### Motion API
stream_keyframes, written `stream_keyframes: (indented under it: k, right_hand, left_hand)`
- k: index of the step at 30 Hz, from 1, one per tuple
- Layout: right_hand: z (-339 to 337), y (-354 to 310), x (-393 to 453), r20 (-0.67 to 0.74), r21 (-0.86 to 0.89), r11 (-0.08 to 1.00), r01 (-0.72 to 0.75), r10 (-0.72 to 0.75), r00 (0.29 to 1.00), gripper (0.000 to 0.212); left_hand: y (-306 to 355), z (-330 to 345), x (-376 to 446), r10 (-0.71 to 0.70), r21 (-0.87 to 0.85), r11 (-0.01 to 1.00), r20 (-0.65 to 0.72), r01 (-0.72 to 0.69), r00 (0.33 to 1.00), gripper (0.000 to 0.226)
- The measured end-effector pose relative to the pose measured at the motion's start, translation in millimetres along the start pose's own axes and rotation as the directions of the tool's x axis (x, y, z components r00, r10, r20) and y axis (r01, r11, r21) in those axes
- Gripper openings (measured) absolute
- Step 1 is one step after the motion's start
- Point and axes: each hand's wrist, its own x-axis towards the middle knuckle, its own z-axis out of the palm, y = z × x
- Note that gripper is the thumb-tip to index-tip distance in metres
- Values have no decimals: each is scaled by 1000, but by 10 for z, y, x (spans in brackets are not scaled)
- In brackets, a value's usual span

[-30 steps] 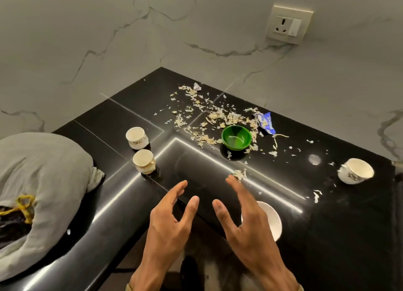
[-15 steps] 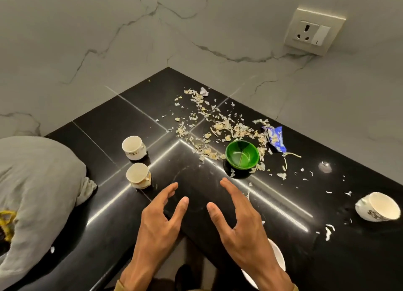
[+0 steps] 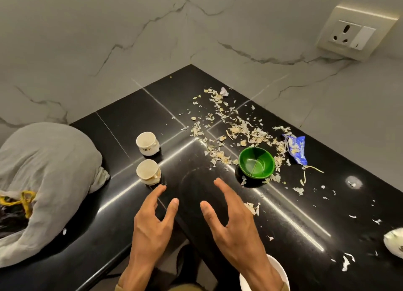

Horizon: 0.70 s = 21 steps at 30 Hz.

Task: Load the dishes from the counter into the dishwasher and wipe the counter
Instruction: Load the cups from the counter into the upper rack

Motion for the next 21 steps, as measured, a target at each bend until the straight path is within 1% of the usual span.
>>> stream_keyframes:
  k: [7, 10, 12, 15, 17, 19, 21]
  right_hand:
    - [262, -180, 342, 4, 5, 998, -56, 56, 998, 67]
    - [381, -271, 533, -6, 8, 997, -81, 81, 997, 68]
    - [487, -316, 648, -3, 2, 995, -96, 96, 995, 68]
    - [646, -362, 770, 17, -17, 993, -117, 118, 993, 70]
    - [748, -391, 853, 31, -23, 991, -134, 134, 990, 70]
    - [842, -423, 937, 41, -34, 989, -147, 148, 988, 70]
    - [925, -453, 1027, 52, -41, 987, -157, 159, 986, 69]
  left_hand:
    - [-120, -293, 612, 17, 33, 999, -18, -16, 1000, 58]
    - [-190, -394, 869, 39, 58, 998, 1, -39, 999, 56]
    - [-255, -445, 1045, 48, 75, 996, 53, -51, 997, 56]
    - [-419, -481, 1274, 17, 97, 995, 146, -31, 989, 63]
    - [-553, -489, 1407, -41, 130, 991, 204, 15, 978, 76]
    - [-690, -474, 1501, -65, 139, 990, 266, 28, 962, 91]
    - [-778, -432, 1550, -57, 125, 992, 304, 19, 951, 92]
